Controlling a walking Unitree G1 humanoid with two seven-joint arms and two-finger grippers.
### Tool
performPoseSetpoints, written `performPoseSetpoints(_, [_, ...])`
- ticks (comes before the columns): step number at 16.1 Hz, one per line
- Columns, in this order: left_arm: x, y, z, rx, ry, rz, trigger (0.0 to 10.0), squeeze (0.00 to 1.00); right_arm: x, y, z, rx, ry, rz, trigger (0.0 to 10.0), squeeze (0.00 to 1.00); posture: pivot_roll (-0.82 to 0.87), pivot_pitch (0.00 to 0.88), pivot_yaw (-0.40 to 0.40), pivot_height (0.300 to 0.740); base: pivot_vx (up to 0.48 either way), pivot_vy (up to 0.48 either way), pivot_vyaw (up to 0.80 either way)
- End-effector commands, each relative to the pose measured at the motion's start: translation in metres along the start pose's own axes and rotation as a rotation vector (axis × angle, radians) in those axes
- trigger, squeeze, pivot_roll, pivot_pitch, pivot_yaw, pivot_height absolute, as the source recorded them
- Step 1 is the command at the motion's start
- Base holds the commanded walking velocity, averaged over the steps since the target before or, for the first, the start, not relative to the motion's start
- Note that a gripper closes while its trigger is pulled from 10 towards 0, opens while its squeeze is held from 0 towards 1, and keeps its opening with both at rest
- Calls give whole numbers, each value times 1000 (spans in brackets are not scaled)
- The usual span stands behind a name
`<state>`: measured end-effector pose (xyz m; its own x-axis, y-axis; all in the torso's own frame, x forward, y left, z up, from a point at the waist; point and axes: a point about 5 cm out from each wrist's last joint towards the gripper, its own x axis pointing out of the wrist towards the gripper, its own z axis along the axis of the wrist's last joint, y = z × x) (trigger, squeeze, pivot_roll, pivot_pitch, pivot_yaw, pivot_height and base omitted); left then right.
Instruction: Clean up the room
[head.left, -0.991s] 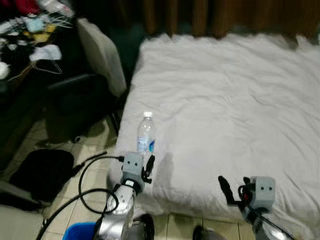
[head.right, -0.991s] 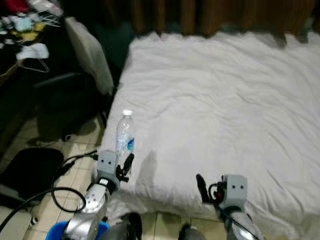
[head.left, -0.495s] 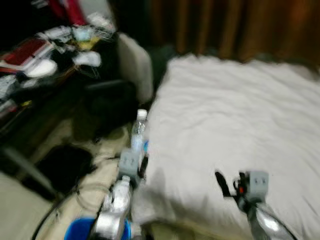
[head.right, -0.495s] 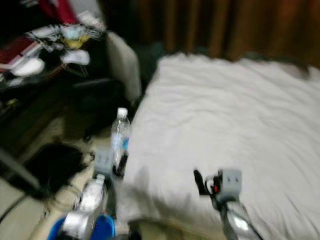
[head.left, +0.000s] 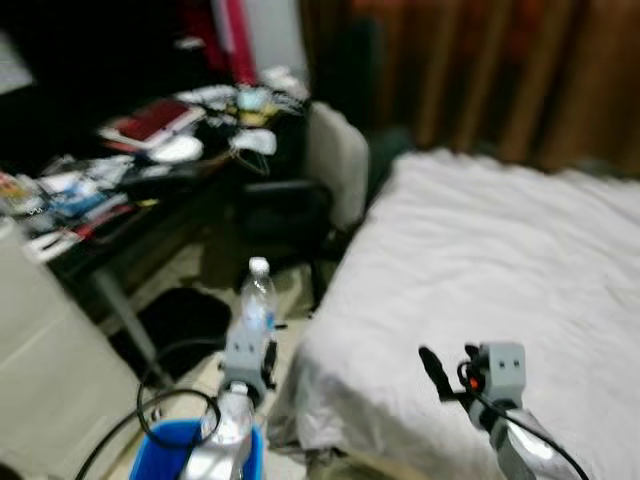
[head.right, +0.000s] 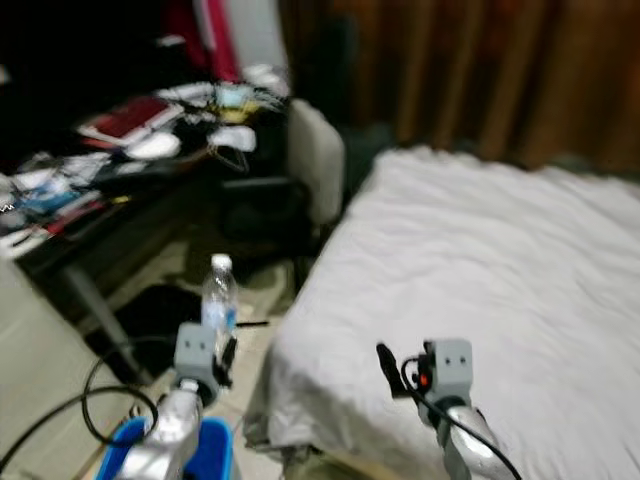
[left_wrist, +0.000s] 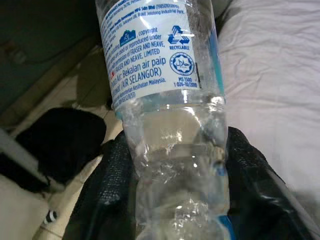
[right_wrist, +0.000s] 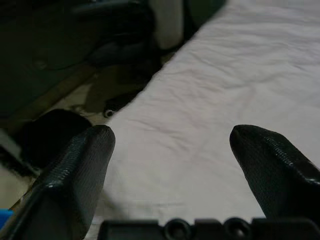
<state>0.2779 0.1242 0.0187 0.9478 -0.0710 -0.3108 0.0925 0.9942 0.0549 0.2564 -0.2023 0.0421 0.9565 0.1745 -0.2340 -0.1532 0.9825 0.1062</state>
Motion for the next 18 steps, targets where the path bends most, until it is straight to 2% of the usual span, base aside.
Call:
performPoseSetpoints(1, [1,13,3,-5,-10,52,10000,0,2,6,-5,-11,17,36,10000,0,-32,48,25,740,0,0,0])
performPoseSetpoints(4, [1,38,-5,5,28,161,10000,0,0,14,-8,-15,32,86,10000,0,-28,84,0,740,0,0,0])
performPoseSetpoints(6, [-3,71,-20,16,115,351,10000,0,-6,17,-15,-47,87,162,10000,0,-31,118,-36,740,0,0,0])
performPoseSetpoints(7, [-4,77,-23,-25,148,402,10000,0,-6,16,-15,-53,88,154,10000,0,-30,119,-38,740,0,0,0])
performPoseSetpoints(8, [-4,76,-25,-57,152,410,10000,0,-7,16,-16,-55,92,159,10000,0,-29,122,-45,740,0,0,0])
performPoseSetpoints(9, [-4,67,-27,-74,154,395,10000,0,-6,15,-15,-68,97,172,10000,0,-28,128,-52,740,0,0,0])
performPoseSetpoints(10, [-3,64,-30,-48,172,392,10000,0,-8,13,-13,-70,100,172,10000,0,-38,165,-76,740,0,0,0])
performPoseSetpoints(11, [-3,65,-32,-44,179,401,10000,0,-9,11,-13,-70,101,173,10000,0,-38,165,-76,740,0,0,0])
performPoseSetpoints(12, [-2,70,-33,-48,199,418,10000,0,-13,10,-12,-75,106,177,10000,0,-55,194,-90,740,0,0,0])
performPoseSetpoints(13, [-3,81,-37,-62,238,466,10000,0,-24,4,-10,-90,125,187,10000,0,-94,235,-119,740,0,0,0])
performPoseSetpoints(14, [-7,90,-47,-105,328,537,10000,0,-40,-2,-11,-106,163,206,10000,0,-136,279,-150,740,0,0,0])
performPoseSetpoints(15, [-10,93,-53,-129,378,577,10000,0,-45,-2,-13,-101,185,227,10000,0,-140,284,-154,740,0,0,0])
performPoseSetpoints(16, [-19,97,-64,-150,463,685,10000,0,-49,10,-16,-99,250,372,10000,0,-160,298,-166,740,0,0,0])
performPoseSetpoints(17, [-21,98,-66,-149,481,712,10000,0,-49,14,-15,-102,262,413,10000,0,-162,297,-166,740,0,0,0])
performPoseSetpoints(18, [-19,96,-63,-109,461,720,10000,0,-41,17,-11,-94,265,440,10000,0,-158,296,-167,740,0,0,0])
